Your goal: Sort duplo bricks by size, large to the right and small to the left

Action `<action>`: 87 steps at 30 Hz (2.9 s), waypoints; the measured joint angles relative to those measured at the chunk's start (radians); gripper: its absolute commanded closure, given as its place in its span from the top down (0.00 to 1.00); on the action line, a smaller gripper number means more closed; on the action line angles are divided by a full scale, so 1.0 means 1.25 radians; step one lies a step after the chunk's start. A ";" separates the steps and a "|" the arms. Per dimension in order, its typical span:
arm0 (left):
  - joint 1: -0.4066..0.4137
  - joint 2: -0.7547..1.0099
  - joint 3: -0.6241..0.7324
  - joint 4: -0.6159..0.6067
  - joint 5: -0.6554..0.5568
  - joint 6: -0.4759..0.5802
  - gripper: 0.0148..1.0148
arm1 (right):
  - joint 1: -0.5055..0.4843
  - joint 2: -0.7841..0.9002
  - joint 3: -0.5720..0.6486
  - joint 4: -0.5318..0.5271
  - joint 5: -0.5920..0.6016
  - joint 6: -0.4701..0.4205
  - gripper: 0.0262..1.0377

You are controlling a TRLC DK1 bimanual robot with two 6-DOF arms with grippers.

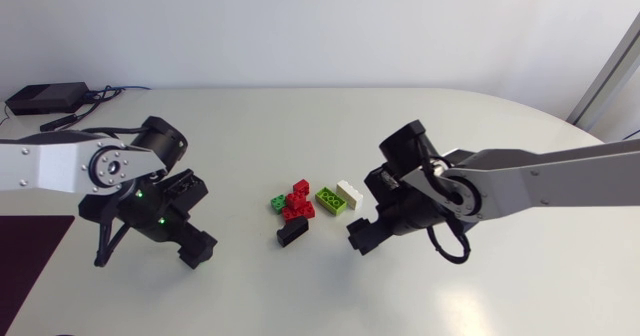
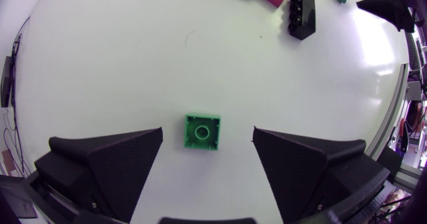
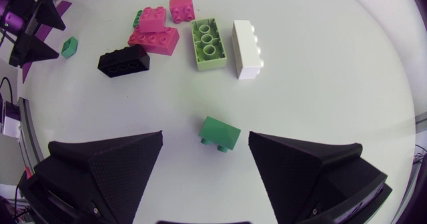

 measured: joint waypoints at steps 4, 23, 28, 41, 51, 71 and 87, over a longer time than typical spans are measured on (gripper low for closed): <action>0.000 -0.037 0.023 -0.014 0.000 0.000 0.97 | 0.009 0.065 0.026 0.000 0.018 0.001 0.85; 0.005 -0.134 0.026 -0.022 0.000 0.027 0.97 | -0.016 0.071 0.022 0.042 0.017 -0.004 0.24; 0.038 -0.157 0.026 -0.027 0.002 0.060 0.97 | 0.084 -0.015 0.004 0.002 -0.010 -0.047 0.25; 0.093 -0.213 0.020 -0.056 0.018 0.098 0.97 | 0.285 0.090 0.174 -0.126 -0.130 -0.129 0.97; -0.128 -0.107 0.021 -0.059 0.065 0.050 0.97 | 0.068 -0.164 0.039 -0.122 -0.132 -0.150 0.96; -0.218 -0.041 -0.044 -0.180 0.315 0.079 0.96 | -0.169 -0.407 -0.196 -0.132 -0.214 -0.255 0.96; -0.050 0.102 -0.037 -0.076 0.190 0.107 0.96 | -0.171 -0.441 -0.222 -0.132 -0.215 -0.255 0.96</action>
